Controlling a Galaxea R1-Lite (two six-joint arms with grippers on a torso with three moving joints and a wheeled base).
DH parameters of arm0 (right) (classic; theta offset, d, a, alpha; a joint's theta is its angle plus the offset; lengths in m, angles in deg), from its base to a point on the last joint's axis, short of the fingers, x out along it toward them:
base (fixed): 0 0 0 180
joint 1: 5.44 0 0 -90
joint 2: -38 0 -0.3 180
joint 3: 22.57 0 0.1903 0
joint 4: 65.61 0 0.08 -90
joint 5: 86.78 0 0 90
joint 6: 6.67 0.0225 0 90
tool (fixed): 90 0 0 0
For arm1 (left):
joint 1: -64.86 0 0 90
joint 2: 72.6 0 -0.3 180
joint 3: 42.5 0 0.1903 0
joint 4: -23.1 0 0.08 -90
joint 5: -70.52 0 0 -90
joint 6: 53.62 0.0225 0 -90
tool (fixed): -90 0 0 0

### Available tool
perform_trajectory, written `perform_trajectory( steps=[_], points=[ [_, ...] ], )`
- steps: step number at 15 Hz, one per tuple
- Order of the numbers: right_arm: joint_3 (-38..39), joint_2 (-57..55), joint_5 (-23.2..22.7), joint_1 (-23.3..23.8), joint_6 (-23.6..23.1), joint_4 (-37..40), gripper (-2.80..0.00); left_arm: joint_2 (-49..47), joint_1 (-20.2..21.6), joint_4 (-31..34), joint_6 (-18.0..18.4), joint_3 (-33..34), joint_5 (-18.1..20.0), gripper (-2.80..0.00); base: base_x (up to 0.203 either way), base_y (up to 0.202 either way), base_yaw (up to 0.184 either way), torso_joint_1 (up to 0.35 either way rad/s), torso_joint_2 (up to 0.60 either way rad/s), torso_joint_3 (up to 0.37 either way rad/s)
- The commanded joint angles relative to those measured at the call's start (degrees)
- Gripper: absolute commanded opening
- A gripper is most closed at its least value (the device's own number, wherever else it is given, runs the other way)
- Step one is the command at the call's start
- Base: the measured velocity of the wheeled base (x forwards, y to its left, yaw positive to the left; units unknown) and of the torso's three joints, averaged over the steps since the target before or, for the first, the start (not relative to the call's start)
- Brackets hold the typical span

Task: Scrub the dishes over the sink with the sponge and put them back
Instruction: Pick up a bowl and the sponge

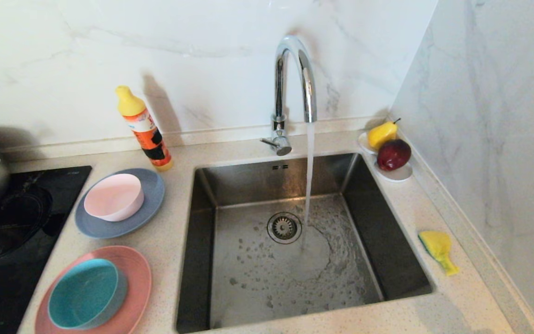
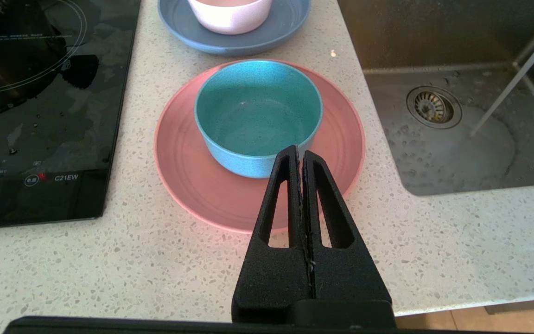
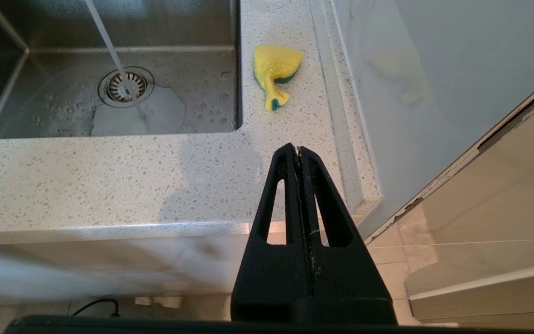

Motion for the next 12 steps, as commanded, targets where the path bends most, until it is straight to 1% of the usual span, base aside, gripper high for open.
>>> perform_trajectory(
  steps=[1, 6, 8, 10, 12],
  points=[
    [0.0, 0.0, 0.0, 0.0, -0.5, 0.0, -2.8, -0.3, 0.0, 0.0, 0.0, 0.0, 0.0, -2.8, 0.0, 0.0, 0.0, 0.0, 0.0, 0.0],
    [-0.1, -0.1, 0.2, 0.0, -0.8, 0.4, -2.8, -0.3, 0.0, 0.0, 0.0, 0.0, 0.0, -2.8, 0.0, 0.0, 0.0, 0.0, 0.0, 0.0],
    [-1.1, 0.2, 0.2, 0.0, -1.4, 3.1, -2.8, -0.3, 0.0, 0.0, 0.0, 0.0, 0.0, -2.8, 0.0, 0.0, 0.0, 0.0, 0.0, 0.0],
    [-5.1, 0.1, -0.3, 0.0, -2.7, 6.3, -2.8, -0.2, 0.0, 0.0, 0.0, 0.0, 0.0, -2.8, 0.0, 0.0, 0.0, 0.0, 0.0, 0.0],
    [-12.0, -0.2, -2.8, 0.0, -2.9, 10.8, -2.8, -0.2, 0.0, 0.0, 0.0, 0.0, 0.0, -2.8, 0.0, 0.0, 0.0, 0.0, 0.0, 0.0]
  ],
)
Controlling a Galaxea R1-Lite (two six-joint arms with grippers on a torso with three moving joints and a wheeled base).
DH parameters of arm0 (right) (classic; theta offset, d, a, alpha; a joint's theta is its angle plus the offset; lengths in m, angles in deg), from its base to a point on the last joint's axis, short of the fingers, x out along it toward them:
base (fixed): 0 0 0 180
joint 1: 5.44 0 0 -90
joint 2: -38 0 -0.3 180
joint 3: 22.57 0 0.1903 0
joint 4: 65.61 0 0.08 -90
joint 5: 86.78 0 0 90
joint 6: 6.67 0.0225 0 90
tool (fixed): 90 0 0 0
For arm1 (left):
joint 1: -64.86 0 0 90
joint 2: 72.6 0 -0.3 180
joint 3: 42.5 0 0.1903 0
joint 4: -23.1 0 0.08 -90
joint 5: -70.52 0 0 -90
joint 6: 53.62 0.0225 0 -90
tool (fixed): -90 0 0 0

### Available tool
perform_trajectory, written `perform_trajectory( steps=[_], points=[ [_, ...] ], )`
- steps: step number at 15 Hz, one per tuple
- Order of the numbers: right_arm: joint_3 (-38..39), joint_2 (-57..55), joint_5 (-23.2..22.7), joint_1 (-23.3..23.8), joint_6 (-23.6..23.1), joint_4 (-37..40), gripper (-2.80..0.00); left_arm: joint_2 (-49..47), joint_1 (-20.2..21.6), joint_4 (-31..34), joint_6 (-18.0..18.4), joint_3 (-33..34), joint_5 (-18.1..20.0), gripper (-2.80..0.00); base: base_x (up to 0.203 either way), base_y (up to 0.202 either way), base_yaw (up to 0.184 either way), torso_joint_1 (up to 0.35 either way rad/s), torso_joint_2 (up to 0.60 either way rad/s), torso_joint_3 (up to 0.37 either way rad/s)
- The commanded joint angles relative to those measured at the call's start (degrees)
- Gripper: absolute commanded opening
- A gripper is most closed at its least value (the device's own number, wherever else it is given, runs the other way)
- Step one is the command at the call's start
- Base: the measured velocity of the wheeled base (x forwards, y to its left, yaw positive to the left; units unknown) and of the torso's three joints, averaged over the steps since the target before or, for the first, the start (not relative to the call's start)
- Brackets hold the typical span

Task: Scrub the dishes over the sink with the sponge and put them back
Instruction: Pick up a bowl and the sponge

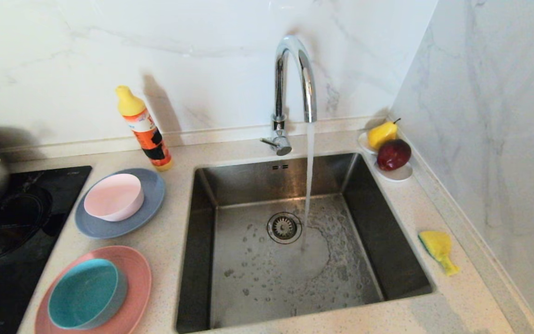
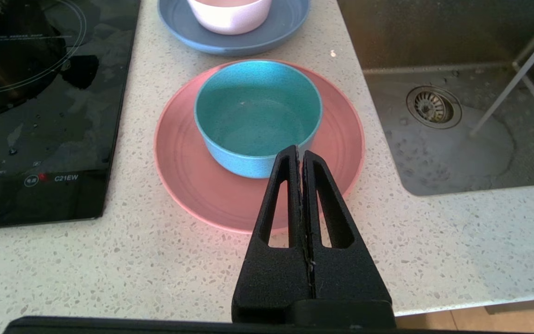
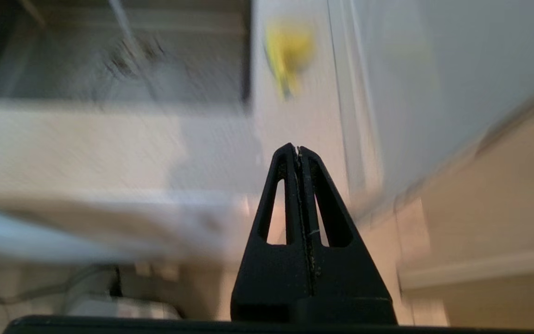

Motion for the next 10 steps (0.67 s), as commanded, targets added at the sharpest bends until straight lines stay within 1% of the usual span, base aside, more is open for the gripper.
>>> perform_trajectory(
  steps=[1, 3, 6, 10],
  points=[
    [-6.3, -0.5, -2.7, 0.0, -0.2, 2.8, -2.8, -0.2, 0.0, 0.0, 0.0, 0.0, 0.0, -2.8, 0.0, 0.0, 0.0, 0.0, 0.0, 0.0],
    [-11.2, -5.4, -5.3, 0.1, -0.6, 4.5, -2.8, -0.2, 0.0, 0.0, 0.0, 0.0, 0.0, -2.8, 0.0, 0.0, 0.0, 0.0, 0.0, 0.0],
    [-17.2, -17.3, -6.3, 0.1, -2.1, 3.5, -2.8, -0.2, 0.0, 0.0, 0.0, 0.0, 0.0, -2.8, 0.0, 0.0, 0.0, 0.0, 0.0, 0.0],
    [-22.4, -34.3, -8.1, 0.1, -3.3, 2.5, -2.8, -0.2, 0.0, 0.0, 0.0, 0.0, 0.0, -2.8, 0.0, 0.0, 0.0, 0.0, 0.0, 0.0]
  ],
)
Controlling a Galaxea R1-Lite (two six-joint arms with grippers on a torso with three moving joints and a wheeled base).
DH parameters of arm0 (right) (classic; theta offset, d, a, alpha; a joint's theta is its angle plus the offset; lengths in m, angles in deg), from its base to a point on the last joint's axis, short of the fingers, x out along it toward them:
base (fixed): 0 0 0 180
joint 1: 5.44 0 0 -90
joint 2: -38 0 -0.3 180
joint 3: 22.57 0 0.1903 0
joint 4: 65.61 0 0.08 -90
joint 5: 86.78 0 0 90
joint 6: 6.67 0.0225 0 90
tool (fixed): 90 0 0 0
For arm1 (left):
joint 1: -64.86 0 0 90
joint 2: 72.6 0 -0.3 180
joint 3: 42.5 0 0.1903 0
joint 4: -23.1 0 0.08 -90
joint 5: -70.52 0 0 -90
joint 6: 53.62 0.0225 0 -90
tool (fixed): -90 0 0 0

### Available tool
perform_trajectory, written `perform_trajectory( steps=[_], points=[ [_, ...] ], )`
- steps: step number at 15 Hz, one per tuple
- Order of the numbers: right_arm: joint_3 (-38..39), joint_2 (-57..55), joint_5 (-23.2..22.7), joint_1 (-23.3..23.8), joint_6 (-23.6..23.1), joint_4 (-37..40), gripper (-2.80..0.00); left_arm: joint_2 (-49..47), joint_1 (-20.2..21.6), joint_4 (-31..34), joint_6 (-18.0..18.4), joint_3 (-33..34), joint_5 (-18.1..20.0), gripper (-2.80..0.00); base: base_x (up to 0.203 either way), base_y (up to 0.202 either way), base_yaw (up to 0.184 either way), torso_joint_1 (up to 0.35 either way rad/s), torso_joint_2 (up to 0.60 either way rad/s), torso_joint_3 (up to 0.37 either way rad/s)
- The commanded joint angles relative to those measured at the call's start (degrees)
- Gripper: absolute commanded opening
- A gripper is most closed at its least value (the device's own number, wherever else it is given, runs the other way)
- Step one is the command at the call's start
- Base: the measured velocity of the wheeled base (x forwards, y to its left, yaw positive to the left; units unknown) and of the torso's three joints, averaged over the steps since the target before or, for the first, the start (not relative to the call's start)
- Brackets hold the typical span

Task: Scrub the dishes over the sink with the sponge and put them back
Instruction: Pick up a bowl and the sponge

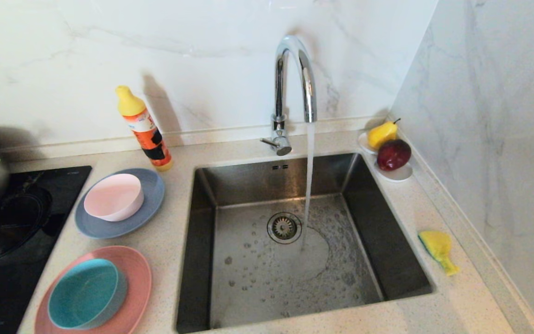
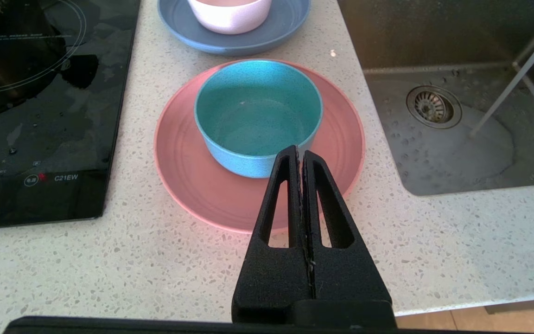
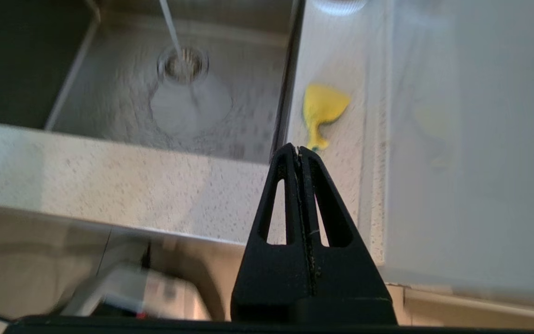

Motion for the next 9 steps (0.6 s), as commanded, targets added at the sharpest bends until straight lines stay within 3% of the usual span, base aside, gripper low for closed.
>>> perform_trajectory(
  steps=[1, 9],
  points=[
    [-2.2, -11.9, -0.2, -0.1, -0.4, -0.1, -2.8, -0.1, 0.0, 0.0, 0.0, 0.0, 0.0, -2.8, 0.0, 0.0, 0.0, 0.0, 0.0, 0.0],
    [-4.7, -37.8, 0.6, -0.1, -2.3, -3.8, -2.8, -0.1, 0.0, 0.0, 0.0, 0.0, 0.0, -2.8, 0.0, 0.0, 0.0, 0.0, 0.0, 0.0]
  ],
)
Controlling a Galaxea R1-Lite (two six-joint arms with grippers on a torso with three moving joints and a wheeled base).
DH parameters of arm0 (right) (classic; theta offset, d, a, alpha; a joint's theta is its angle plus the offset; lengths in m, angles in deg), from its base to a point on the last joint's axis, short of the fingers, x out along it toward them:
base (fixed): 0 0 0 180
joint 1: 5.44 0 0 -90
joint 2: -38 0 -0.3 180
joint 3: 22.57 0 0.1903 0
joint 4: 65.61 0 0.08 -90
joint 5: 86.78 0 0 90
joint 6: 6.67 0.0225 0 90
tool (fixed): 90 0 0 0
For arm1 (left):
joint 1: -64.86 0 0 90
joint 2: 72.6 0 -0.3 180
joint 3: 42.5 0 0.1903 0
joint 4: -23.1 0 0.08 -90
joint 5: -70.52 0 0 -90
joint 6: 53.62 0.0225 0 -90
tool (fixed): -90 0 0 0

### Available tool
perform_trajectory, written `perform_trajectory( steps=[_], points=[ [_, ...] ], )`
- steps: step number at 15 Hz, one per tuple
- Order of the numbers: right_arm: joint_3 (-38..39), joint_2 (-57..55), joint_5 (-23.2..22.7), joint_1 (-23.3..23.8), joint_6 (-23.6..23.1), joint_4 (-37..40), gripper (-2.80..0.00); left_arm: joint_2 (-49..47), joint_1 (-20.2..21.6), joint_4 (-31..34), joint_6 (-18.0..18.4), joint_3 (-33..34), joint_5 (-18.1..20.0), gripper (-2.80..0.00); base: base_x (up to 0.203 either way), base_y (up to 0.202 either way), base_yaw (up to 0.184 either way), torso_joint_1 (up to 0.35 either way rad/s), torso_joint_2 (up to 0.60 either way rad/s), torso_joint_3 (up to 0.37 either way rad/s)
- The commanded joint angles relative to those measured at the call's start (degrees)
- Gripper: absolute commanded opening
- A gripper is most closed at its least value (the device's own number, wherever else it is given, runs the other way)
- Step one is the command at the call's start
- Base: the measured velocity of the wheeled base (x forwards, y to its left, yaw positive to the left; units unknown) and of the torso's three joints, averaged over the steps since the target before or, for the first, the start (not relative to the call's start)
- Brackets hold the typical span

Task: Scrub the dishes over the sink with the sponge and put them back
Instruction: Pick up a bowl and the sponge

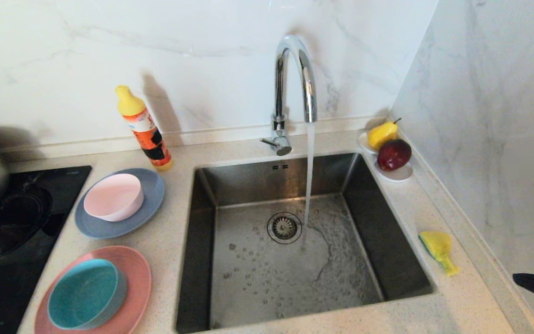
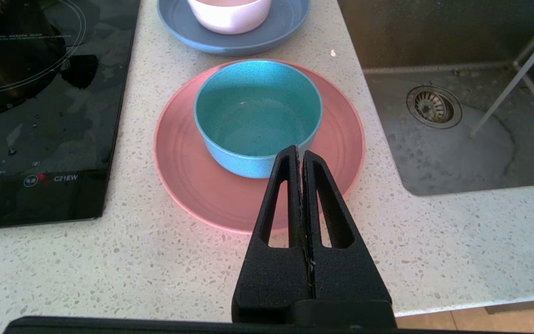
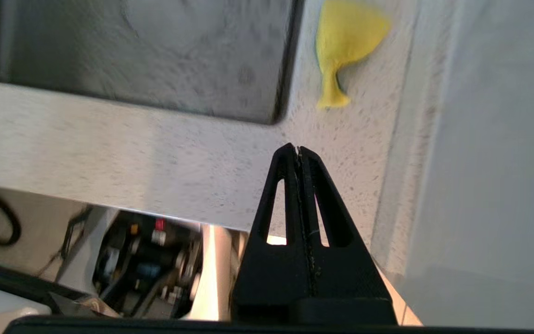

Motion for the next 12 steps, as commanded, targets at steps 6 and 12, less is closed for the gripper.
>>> perform_trajectory(
  steps=[6, 12],
  points=[
    [0.4, -19.4, 5.0, -0.5, 0.2, -5.1, -2.8, -0.1, 0.0, 0.0, 0.0, 0.0, 0.0, -2.8, 0.0, 0.0, 0.0, 0.0, 0.0, 0.0],
    [1.0, -26.6, 5.8, -0.5, 1.8, -8.7, 0.0, -0.1, 0.0, 0.0, 0.0, 0.0, 0.0, -2.8, 0.0, 0.0, 0.0, 0.0, 0.0, 0.0]
  ],
)
